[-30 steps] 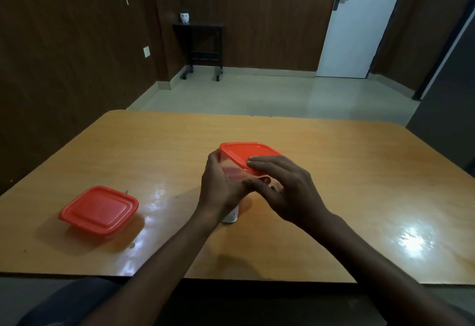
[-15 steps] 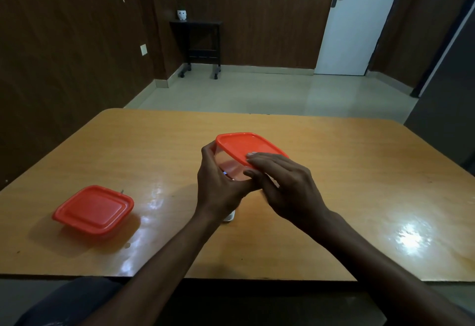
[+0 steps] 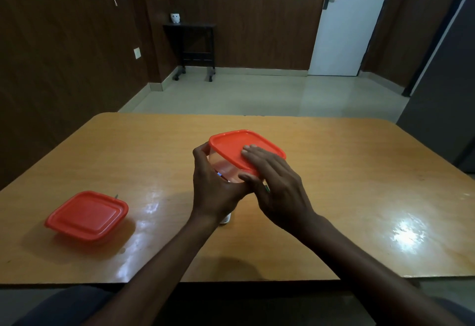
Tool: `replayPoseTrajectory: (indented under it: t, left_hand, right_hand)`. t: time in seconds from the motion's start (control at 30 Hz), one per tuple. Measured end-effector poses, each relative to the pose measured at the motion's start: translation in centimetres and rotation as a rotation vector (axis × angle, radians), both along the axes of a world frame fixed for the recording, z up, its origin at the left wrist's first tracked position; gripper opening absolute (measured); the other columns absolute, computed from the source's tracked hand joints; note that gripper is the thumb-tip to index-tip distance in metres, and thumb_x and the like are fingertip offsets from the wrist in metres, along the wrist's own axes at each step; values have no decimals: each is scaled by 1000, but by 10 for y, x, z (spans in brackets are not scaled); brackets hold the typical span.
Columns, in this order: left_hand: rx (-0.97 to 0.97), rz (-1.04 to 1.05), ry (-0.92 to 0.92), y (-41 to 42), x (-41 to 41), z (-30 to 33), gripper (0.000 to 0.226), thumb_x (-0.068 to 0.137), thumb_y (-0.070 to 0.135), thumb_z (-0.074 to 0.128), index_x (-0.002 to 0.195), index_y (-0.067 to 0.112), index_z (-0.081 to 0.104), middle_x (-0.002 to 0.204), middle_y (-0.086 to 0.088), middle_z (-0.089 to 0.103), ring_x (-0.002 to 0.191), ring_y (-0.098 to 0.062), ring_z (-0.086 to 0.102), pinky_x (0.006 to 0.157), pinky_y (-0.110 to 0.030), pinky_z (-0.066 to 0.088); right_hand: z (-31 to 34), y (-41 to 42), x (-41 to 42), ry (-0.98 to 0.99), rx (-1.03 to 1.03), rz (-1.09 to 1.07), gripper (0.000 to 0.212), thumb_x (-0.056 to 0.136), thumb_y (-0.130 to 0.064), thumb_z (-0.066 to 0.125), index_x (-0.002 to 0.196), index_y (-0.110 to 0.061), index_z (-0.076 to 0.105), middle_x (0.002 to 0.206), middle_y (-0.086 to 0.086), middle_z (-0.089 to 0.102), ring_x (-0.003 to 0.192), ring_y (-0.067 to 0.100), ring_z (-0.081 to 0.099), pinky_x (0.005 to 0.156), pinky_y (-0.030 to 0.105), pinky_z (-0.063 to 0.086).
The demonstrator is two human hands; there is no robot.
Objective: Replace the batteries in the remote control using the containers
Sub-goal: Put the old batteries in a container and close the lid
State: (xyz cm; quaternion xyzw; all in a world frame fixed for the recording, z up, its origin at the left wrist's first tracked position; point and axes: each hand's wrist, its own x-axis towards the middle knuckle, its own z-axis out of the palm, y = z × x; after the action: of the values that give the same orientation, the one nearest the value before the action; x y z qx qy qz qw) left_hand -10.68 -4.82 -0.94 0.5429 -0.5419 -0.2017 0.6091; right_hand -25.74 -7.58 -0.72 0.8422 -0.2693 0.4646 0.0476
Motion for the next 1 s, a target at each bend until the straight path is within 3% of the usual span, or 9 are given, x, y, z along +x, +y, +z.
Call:
replayPoseTrajectory:
  t: [0.13,0.27,0.37,0.47,0.57,0.7,0.8,0.87,1.0]
  left_hand:
    - [-2,-9,30,0,-8,-1,108,55,22,98,140,14,33,139,-4,49,127,-25,54,97,-42,57]
    - [2,-46,55,3,-5,-3,111,52,38,96,141,17,32,139,0,47,127,-22,53,98,-42,57]
    - [-10,-71,76,4,-2,-6,114,47,49,90,139,20,31,138,3,46,126,-19,54,93,-30,58]
    - [-7,-95,77,4,-4,-12,114,48,41,95,140,22,31,140,5,44,127,-24,54,88,-23,58]
    - [-24,-69,61,1,-3,-11,112,51,33,97,141,20,30,141,2,44,128,-19,52,87,-16,56]
    - [-46,-36,12,-7,5,-8,114,47,44,91,139,22,29,140,1,43,127,-16,51,86,-13,54]
    - [-32,-59,9,-7,0,-11,116,45,46,91,140,20,30,141,4,42,128,-12,48,87,-12,52]
    - [-30,-71,-13,-6,-2,-15,115,45,50,90,139,23,31,141,6,41,129,-12,47,90,-18,53]
    - [-25,-46,-50,-5,-2,-22,115,42,48,93,136,29,31,141,9,41,127,-19,51,93,-40,58]
  right_hand:
    - [-1,-2,1,-55,4,-14,48,106,-35,41,124,2,66,126,17,69,122,29,64,100,48,53]
    - [-3,5,7,-97,25,-22,53,108,-38,37,120,2,69,119,16,72,116,27,67,99,40,54]
    - [2,10,11,-163,60,-45,51,107,-36,36,114,1,70,111,15,74,107,16,68,98,20,50]
    - [16,8,11,-272,106,-91,47,106,-33,36,104,0,70,91,11,73,82,4,59,77,0,39]
    - [16,2,7,-196,85,-38,43,105,-33,41,114,0,69,106,14,74,98,17,68,83,12,50]
    - [15,-5,-2,35,34,17,43,103,-29,48,131,1,60,126,19,67,113,29,67,92,37,58]
    - [24,-9,-9,53,-59,-18,35,102,-21,51,122,5,63,106,18,73,87,23,73,75,25,60]
    - [32,-13,-13,-67,-20,-87,28,103,-17,50,113,4,64,87,11,71,63,14,63,57,16,52]
    - [42,-26,-26,-304,115,-210,27,105,-19,46,110,0,65,85,12,73,63,20,65,52,17,45]
